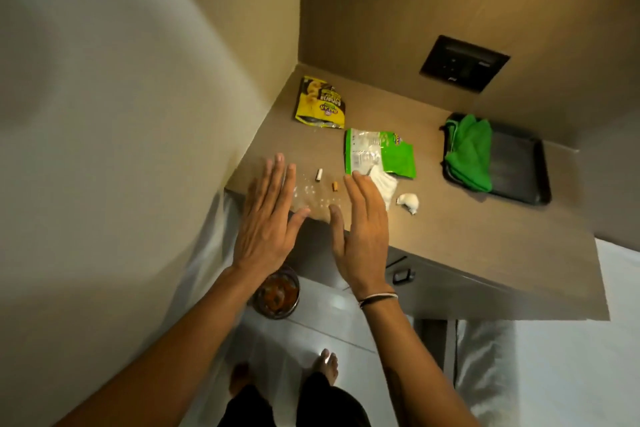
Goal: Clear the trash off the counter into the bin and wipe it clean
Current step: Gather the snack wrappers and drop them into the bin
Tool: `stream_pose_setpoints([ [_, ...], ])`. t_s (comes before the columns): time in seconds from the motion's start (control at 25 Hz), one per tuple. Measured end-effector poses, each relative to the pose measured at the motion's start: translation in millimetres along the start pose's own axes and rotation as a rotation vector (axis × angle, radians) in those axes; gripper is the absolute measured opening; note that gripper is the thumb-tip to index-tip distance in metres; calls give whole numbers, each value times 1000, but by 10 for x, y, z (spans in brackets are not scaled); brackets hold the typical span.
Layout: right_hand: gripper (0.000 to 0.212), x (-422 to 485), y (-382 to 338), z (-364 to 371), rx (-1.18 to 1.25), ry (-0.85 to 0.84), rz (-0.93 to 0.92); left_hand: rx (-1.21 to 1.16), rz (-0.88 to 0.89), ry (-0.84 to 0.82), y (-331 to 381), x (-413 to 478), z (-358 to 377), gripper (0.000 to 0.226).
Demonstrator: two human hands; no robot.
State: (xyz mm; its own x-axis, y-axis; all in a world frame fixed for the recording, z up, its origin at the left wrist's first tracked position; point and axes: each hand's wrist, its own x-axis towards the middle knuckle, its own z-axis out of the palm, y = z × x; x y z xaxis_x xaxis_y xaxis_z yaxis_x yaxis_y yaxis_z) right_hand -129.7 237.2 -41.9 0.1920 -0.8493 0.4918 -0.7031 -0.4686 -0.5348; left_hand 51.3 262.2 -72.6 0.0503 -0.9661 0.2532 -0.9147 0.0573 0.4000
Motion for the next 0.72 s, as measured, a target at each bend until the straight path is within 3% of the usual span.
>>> stream_pose_setpoints([
  [0.16, 59, 697, 570, -197, -101, -51, 135, -1, 71, 26, 169, 896, 61, 75],
  [0.32, 76, 1348, 1177, -124, -231, -415, 197, -37, -150, -42, 124, 1694, 180, 67],
  [0.48, 81, 1789, 1492, 144, -376, -709, 91, 42, -301, -127, -71, 2408, 391, 64],
  [0.6, 70, 1931, 1589, 351, -364, -637, 145, 126, -274, -254, -186, 2687, 613, 61],
  [0.72, 50, 2089, 1656, 523, -378, -518, 170, 109, -262, -134, -240, 2774, 741, 47],
])
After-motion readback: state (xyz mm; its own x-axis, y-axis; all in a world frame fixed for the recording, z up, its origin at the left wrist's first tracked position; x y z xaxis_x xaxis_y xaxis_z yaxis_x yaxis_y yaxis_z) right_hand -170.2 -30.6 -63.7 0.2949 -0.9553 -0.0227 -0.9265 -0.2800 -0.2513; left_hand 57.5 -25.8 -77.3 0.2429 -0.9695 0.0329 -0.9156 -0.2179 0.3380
